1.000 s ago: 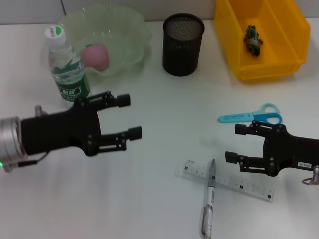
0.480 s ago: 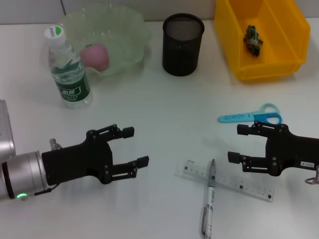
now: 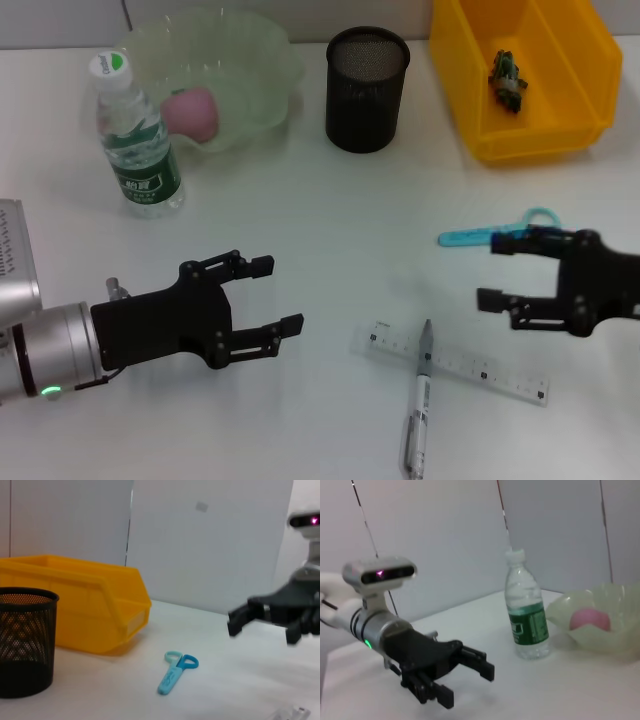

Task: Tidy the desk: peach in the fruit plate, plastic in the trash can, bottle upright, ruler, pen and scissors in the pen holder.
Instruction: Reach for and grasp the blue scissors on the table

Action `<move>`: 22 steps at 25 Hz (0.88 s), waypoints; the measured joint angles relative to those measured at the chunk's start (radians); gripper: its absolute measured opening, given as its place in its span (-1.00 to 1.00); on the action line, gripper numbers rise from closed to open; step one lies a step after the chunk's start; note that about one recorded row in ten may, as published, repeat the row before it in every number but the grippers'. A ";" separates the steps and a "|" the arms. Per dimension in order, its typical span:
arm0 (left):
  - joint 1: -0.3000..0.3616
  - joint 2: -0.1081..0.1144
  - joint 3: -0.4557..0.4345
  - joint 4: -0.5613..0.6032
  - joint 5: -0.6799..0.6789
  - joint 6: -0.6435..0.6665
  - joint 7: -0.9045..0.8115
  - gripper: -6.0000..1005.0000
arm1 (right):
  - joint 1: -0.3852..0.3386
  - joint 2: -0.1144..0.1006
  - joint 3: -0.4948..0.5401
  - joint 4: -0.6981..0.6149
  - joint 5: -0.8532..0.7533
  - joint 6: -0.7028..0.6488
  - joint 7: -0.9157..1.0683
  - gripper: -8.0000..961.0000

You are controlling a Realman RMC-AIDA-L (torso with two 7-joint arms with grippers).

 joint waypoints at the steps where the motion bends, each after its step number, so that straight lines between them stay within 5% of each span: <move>1: -0.002 -0.001 0.000 0.000 -0.002 0.002 0.000 0.60 | 0.000 -0.007 -0.003 -0.085 -0.005 -0.047 0.094 0.62; 6: -0.004 -0.002 -0.001 -0.001 -0.004 0.005 0.000 0.60 | 0.022 -0.034 -0.012 -0.257 -0.055 -0.155 0.271 0.62; 12: -0.004 -0.002 -0.001 -0.001 -0.005 0.005 0.000 0.60 | 0.133 -0.077 -0.015 -0.457 -0.214 -0.257 0.454 0.62; 17: -0.005 -0.002 -0.007 -0.008 -0.005 0.004 0.000 0.60 | 0.265 -0.107 -0.081 -0.472 -0.371 -0.239 0.514 0.62; 22: -0.005 -0.002 -0.010 -0.011 -0.014 -0.008 0.000 0.60 | 0.385 -0.103 -0.177 -0.405 -0.542 -0.117 0.519 0.62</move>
